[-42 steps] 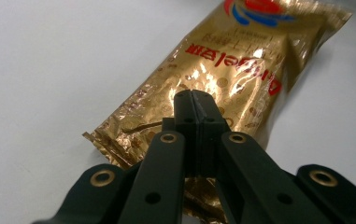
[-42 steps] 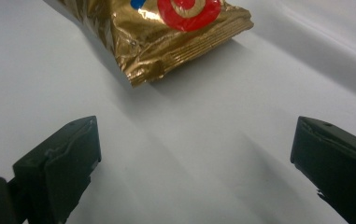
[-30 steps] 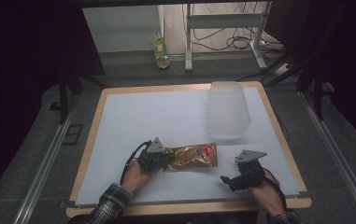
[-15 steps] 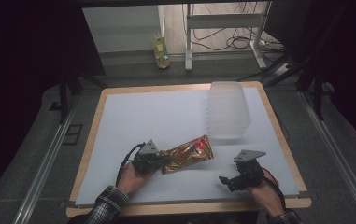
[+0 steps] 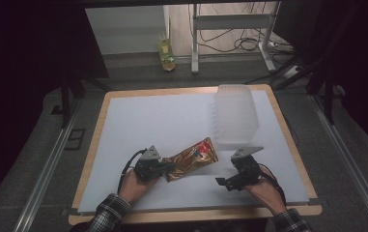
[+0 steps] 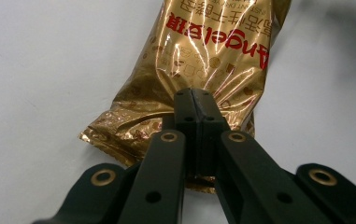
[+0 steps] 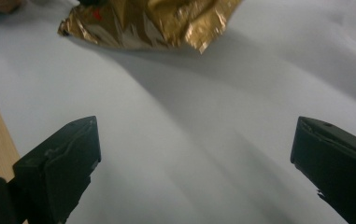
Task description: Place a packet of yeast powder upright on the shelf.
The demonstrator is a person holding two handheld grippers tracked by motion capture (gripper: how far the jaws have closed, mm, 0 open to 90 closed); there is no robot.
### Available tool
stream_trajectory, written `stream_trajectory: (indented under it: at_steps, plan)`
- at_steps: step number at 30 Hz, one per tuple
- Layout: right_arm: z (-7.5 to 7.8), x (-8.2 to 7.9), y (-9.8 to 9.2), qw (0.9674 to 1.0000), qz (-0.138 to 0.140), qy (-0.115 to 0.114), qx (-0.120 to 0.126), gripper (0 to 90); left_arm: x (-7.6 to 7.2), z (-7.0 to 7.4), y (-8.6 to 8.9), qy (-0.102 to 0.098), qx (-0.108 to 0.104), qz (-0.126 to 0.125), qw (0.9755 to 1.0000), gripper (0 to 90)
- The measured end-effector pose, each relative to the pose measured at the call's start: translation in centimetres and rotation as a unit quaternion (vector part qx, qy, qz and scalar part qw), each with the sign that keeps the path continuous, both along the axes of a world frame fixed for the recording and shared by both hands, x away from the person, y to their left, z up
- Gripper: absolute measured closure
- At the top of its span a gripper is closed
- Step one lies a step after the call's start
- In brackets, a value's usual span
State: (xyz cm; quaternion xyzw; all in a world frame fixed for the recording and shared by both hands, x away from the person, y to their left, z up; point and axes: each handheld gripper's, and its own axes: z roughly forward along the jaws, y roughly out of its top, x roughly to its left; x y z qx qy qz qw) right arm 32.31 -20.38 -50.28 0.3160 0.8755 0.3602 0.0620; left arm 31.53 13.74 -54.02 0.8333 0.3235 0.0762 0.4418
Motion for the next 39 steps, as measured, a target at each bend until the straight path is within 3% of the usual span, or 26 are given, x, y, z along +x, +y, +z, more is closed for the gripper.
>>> stream_trajectory:
  at_steps: [11,19,23,31,32,35,36,37,38,39]
  plan:
    - [0.5,2.8,4.1,0.9989,0.020,0.043,0.002,1.7,-0.3,0.0,0.0,-0.007,0.007,0.000,0.9999,90.0]
    - [0.4,5.4,6.5,0.9944,0.009,0.099,0.037,9.4,-0.5,-0.1,-0.1,-0.016,0.007,0.005,0.9998,90.0]
    - [0.7,5.9,7.1,0.9931,0.010,0.107,0.047,13.2,-0.5,0.0,-0.1,-0.019,0.010,0.004,0.9998,90.0]
    - [1.9,6.3,8.1,0.9918,0.003,0.118,0.047,30.5,-0.7,-0.2,-0.1,-0.021,0.005,0.010,0.9997,90.0]
    - [2.3,6.4,8.0,0.9901,-0.002,0.126,0.061,38.7,-0.7,-0.1,-0.1,-0.020,0.004,0.011,0.9997,90.0]
    - [2.7,6.5,7.9,0.9888,-0.004,0.133,0.067,46.5,-0.7,-0.1,-0.1,-0.021,0.005,0.012,0.9997,89.9]
    - [2.9,6.5,8.1,0.9902,0.001,0.128,0.055,54.3,-0.8,-0.2,-0.1,-0.024,0.006,0.014,0.9996,89.9]
    - [2.9,6.5,8.1,0.9902,0.001,0.128,0.055,54.3,-0.8,-0.2,-0.1,-0.024,0.006,0.014,0.9996,89.9]
    - [3.0,6.5,8.2,0.9908,0.005,0.127,0.045,63.6,-1.0,-0.1,-0.1,-0.028,0.010,0.017,0.9994,89.9]
    - [3.1,6.5,8.3,0.9904,0.008,0.130,0.045,65.8,-1.0,-0.1,-0.1,-0.028,0.010,0.018,0.9994,89.9]
